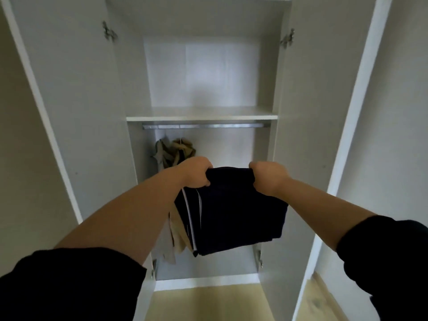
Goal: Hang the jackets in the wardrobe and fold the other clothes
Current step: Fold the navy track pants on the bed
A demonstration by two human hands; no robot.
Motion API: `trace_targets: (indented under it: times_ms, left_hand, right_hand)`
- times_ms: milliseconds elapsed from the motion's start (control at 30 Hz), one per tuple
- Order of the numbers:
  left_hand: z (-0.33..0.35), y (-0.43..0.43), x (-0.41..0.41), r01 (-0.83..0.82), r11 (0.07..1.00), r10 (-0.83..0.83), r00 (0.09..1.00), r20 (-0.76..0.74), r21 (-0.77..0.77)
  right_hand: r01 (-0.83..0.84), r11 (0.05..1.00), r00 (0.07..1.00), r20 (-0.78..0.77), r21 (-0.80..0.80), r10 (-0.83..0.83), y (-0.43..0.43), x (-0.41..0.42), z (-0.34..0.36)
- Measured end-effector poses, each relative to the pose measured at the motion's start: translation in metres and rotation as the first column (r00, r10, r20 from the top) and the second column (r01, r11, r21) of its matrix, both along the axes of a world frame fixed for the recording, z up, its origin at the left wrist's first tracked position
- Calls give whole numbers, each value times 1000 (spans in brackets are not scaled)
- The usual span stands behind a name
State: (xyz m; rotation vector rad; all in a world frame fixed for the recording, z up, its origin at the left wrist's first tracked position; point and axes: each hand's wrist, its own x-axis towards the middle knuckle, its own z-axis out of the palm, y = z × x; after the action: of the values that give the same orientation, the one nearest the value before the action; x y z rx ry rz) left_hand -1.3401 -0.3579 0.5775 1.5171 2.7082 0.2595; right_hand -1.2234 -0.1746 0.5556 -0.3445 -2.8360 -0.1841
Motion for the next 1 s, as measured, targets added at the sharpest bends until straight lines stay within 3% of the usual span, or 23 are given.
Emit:
trace_targets:
  times_ms: [267, 333, 400, 467, 567, 600, 667, 700, 767, 867, 933, 1000]
  left_hand:
    - [33, 12, -156, -151, 965, 163, 986, -37, 214]
    - [52, 25, -199, -184, 950, 220, 968, -121, 254]
    - [86, 38, -243, -199, 923, 301, 907, -295, 330]
    - [130, 51, -279, -193, 886, 407, 759, -508, 421]
    - [185, 68, -330, -139, 850, 506, 481, -716, 508]
    - [194, 71, -347, -124, 859, 498, 431, -752, 497]
    - [193, 73, -383, -94, 889, 446, 404, -799, 448]
    - [184, 74, -404, -94, 909, 407, 407, -818, 406]
    - [152, 76, -447, -193, 948, 316, 459, -830, 254]
    - [101, 78, -503, -292, 956, 224, 632, -742, 41]
    - [78, 77, -534, -313, 949, 226, 752, -620, -33]
    - [69, 73, -565, -314, 949, 266, 809, -523, -4]
  right_hand:
    - [-101, 995, 991, -90, -25, 98, 27, -163, 61]
    - [-108, 994, 986, -125, 10, 108, 40, -211, 84]
    - [-95, 990, 961, -251, 103, 118, 55, -259, 116]
    - [-71, 966, 868, -462, 247, 182, 69, -305, 154]
    - [-79, 900, 586, -710, 430, 390, 83, -364, 202]
    - [-78, 889, 510, -748, 452, 425, 86, -382, 210]
    - [-112, 880, 465, -758, 462, 457, 95, -422, 205]
    - [-133, 870, 474, -740, 475, 477, 100, -443, 193]
    - [-199, 843, 591, -625, 499, 510, 108, -483, 160]
    - [-277, 871, 886, -245, 405, 395, 108, -536, 113]
    - [-296, 932, 952, -14, 207, 306, 110, -567, 94]
    - [-307, 950, 952, 25, 56, 306, 110, -591, 93]
